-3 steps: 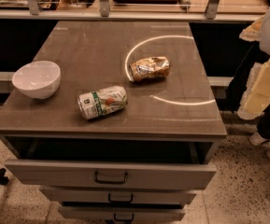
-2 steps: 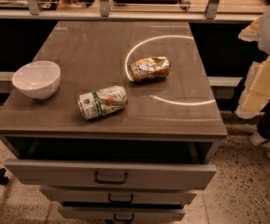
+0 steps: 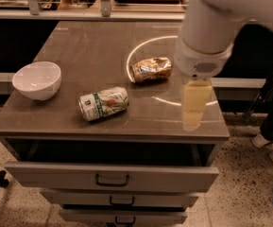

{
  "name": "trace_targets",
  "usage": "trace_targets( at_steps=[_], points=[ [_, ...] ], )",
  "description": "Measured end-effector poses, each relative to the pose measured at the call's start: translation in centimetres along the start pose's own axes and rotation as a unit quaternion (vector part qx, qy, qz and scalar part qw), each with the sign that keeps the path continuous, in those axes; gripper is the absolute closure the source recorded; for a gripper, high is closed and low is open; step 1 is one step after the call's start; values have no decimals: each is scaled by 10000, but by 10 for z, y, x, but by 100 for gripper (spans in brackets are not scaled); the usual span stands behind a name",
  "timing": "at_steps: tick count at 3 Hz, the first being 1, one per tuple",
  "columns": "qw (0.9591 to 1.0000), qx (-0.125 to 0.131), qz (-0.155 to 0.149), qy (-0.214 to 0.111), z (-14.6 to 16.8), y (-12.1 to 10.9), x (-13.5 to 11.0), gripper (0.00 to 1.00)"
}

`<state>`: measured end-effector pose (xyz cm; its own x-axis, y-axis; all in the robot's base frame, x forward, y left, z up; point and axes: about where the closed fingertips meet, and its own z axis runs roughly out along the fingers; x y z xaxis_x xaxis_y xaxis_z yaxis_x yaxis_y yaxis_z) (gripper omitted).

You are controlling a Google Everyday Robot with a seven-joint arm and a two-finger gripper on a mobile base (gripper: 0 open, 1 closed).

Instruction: Place 7up can into white bowl

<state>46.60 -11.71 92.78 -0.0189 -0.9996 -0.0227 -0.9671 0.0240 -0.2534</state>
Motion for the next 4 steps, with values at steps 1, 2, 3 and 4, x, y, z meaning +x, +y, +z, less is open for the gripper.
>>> trace_targets(
  at_steps=[1,2,3,4],
  points=[
    [9964,-107,-830,140,31,-10,-68,0],
    [9964,-106,-830,140,31,-10,-68,0],
    [9916,-230,-1269,29,39,-5,-91,0],
    [9839,-272,-1762,-110,43,-11,-121,0]
  ],
)
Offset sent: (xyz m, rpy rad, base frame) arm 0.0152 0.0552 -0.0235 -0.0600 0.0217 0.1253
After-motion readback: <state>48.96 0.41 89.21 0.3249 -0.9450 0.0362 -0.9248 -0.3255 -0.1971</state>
